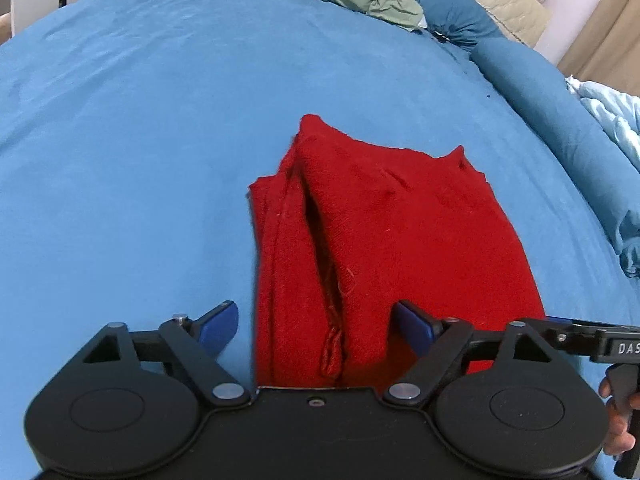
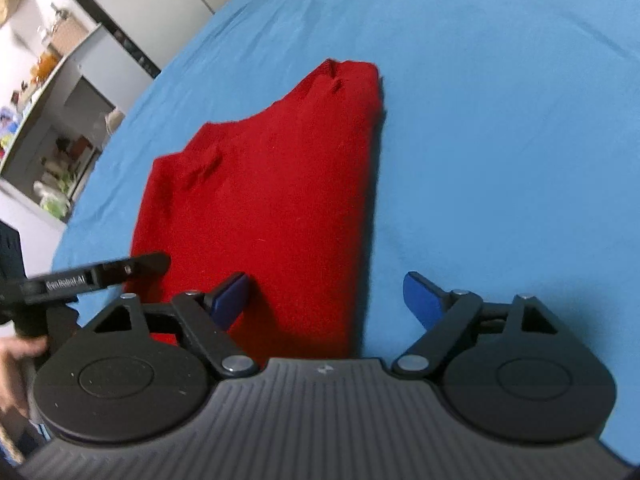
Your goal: Fold small clothes
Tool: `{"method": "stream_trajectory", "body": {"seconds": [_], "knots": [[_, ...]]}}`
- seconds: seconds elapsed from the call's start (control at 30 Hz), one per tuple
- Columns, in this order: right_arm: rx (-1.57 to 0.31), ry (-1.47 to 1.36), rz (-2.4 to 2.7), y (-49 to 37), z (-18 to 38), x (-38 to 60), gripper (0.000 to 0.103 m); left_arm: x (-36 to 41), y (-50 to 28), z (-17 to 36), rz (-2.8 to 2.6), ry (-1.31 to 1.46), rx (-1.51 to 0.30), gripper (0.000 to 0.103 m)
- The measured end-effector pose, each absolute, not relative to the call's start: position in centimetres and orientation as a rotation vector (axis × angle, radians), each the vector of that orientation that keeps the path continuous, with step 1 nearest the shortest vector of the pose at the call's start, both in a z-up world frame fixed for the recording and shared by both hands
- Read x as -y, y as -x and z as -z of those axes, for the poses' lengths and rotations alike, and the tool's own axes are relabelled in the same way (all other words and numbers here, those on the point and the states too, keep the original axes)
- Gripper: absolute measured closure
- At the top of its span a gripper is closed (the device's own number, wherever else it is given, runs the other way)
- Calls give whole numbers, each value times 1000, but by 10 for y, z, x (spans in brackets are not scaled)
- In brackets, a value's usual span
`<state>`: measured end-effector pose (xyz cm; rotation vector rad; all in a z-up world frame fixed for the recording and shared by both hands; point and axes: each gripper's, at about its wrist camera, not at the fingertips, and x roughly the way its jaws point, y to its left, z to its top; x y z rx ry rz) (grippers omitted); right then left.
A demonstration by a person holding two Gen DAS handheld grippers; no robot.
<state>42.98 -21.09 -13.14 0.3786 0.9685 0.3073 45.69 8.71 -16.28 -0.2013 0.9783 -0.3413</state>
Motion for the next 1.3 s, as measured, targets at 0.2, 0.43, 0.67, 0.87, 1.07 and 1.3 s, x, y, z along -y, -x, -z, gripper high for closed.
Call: {"method": "stream_trajectory", "body": {"seconds": [0.2,0.43,0.67,0.87,1.07,1.3], "knots": [[-963,-388,-341,-437,131,198,50,-78,-462,161,376,217,-977,56],[-872,-403,-357,-425,101,194,66,-71,-441,126,384,193,-920,75],[-807,-402,-429,-357,45,230,66,-43,-351,74,488,163,-847,75],[-801,-268,-385,-256,40,265,65,6,-271,96,541,96,-840,75],[-885,-326,-261,-210,108,292,62,39,-239,136,458,10,-851,69],[-794,-343,-192,-198,105,304,0,30,-233,110,374,-53,-758,16]]}}
